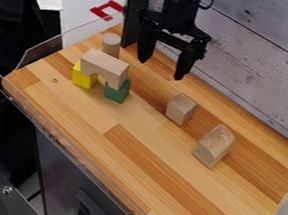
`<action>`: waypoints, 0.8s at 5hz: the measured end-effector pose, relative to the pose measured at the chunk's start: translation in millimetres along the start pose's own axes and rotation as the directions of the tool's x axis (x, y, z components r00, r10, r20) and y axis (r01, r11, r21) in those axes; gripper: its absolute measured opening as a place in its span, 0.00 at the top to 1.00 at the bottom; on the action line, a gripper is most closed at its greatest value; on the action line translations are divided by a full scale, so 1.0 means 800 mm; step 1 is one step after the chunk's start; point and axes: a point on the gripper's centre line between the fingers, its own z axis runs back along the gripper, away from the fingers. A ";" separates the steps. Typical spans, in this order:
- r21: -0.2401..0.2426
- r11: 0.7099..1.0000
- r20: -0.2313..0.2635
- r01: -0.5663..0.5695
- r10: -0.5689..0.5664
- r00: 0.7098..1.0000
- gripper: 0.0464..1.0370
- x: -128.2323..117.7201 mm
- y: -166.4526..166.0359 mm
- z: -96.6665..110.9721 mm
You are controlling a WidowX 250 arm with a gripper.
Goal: Put the cylinder on top of the cube in the middle of the table
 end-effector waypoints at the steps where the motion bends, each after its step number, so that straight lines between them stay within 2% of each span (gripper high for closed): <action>1: 0.002 1.000 -0.040 0.000 0.000 0.999 0.04 -0.005 0.000 -0.015; 2: -0.051 0.999 -0.021 0.016 -0.018 1.000 0.04 0.002 0.003 -0.010; 4: -0.064 0.998 0.031 -0.029 0.031 0.999 0.04 0.010 0.046 0.010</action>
